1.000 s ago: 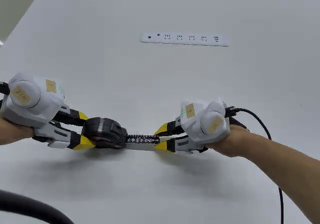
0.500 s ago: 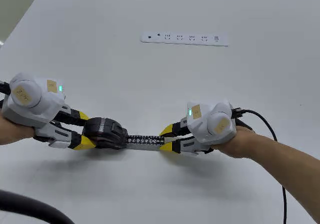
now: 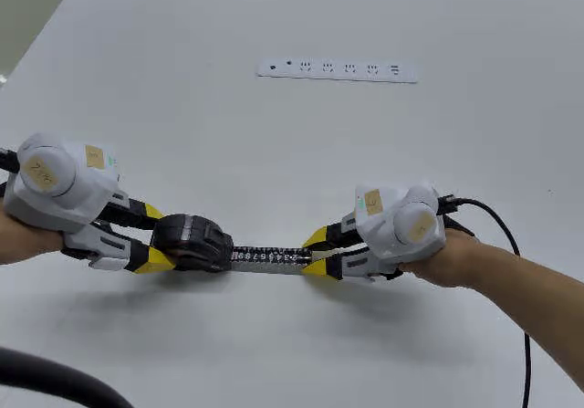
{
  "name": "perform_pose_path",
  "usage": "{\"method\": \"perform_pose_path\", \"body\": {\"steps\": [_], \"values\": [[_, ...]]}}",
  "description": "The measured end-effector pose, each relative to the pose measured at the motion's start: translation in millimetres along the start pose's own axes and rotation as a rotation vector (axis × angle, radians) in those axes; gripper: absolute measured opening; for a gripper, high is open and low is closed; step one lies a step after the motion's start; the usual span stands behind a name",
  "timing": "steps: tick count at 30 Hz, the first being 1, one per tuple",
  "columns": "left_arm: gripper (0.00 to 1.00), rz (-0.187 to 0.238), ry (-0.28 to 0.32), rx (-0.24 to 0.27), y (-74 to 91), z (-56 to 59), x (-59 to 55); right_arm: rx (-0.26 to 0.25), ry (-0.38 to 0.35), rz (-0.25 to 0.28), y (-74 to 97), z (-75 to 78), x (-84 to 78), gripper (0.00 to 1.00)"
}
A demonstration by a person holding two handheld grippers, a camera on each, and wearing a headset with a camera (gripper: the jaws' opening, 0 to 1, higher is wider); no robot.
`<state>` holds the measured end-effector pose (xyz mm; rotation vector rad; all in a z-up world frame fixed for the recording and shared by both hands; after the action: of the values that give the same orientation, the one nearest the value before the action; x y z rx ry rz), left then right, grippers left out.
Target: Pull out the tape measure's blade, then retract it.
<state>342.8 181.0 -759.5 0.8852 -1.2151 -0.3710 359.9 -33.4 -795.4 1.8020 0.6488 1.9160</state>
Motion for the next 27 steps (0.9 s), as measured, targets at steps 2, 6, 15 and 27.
{"method": "perform_pose_path", "body": {"steps": [2,6,15,27], "values": [[0.28,0.000,0.001,0.000,-0.1,0.1,0.3,0.000,-0.003,-0.001,2.4,-0.3,-1.5,0.12],[0.28,0.000,0.002,0.001,-0.2,0.3,0.7,0.004,-0.012,0.002,5.6,-0.6,-3.5,0.12],[0.28,0.000,0.004,0.001,-0.5,-0.4,0.4,0.006,-0.018,-0.006,13.6,0.0,-10.6,0.12],[0.28,-0.002,0.008,0.000,-1.3,-0.3,-0.4,0.006,-0.030,-0.011,25.6,0.1,-21.3,0.12]]}}
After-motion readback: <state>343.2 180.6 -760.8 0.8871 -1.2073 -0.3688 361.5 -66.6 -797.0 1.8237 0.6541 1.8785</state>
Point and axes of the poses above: the centre of the closed fingertips' face, and the gripper's own axes: y roughly backward along the fingers, z roughly to its right, x roughly out of its top, the point moved 5 cm from there along y, roughly backward along the fingers, and after that the axes turned 3 degrees about z, right-handed, at the moved point
